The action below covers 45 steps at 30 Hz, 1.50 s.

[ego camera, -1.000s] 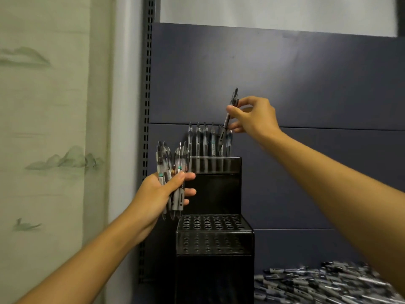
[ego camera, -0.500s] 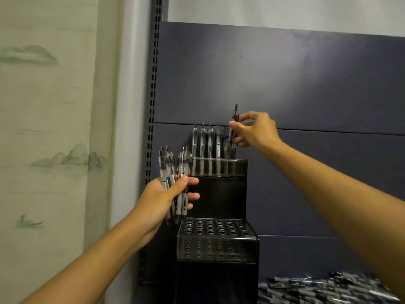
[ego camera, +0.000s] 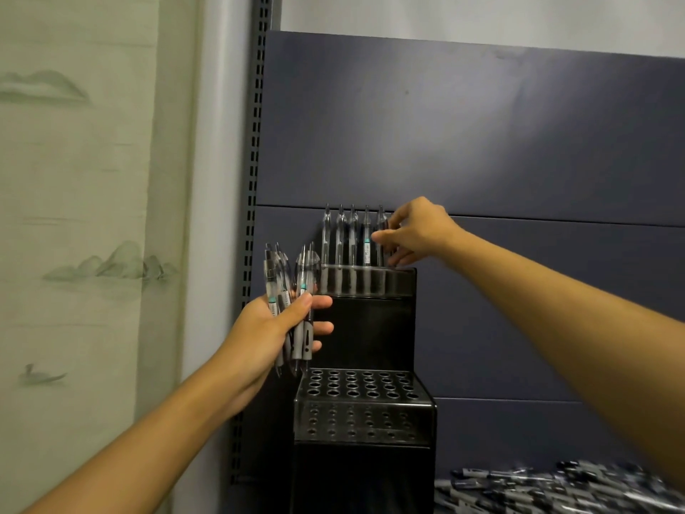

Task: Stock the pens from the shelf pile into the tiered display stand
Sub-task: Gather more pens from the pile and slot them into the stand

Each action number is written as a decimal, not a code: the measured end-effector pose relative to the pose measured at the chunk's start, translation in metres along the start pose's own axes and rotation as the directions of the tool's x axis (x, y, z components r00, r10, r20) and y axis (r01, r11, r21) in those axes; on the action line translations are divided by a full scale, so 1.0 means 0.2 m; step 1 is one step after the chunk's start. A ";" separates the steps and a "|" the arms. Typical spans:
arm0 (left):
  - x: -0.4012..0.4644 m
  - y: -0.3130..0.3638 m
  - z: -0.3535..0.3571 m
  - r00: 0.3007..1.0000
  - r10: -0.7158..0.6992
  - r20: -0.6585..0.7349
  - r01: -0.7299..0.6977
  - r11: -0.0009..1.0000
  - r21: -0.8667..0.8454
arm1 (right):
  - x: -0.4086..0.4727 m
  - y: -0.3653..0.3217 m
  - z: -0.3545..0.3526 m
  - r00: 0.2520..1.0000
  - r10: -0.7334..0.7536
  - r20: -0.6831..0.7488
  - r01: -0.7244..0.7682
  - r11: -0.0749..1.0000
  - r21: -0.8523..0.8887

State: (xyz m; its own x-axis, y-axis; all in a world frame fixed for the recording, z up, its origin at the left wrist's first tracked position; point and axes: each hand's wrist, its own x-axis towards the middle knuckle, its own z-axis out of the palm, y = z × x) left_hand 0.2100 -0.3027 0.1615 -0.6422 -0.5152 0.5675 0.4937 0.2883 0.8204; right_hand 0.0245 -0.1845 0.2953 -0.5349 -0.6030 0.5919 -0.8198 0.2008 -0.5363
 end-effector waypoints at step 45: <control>0.06 0.02 0.07 0.999 -0.003 0.049 0.003 1.000 0.003 | -0.04 0.11 -0.07 0.981 -0.050 -0.188 0.101 0.958 0.269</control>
State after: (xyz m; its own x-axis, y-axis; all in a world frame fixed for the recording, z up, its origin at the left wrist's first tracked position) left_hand 0.1959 -0.2972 0.1726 -0.6718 -0.4757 0.5678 0.4900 0.2894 0.8223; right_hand 0.0079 -0.1637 0.2863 -0.5219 -0.4564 0.7206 -0.7841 -0.0759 -0.6160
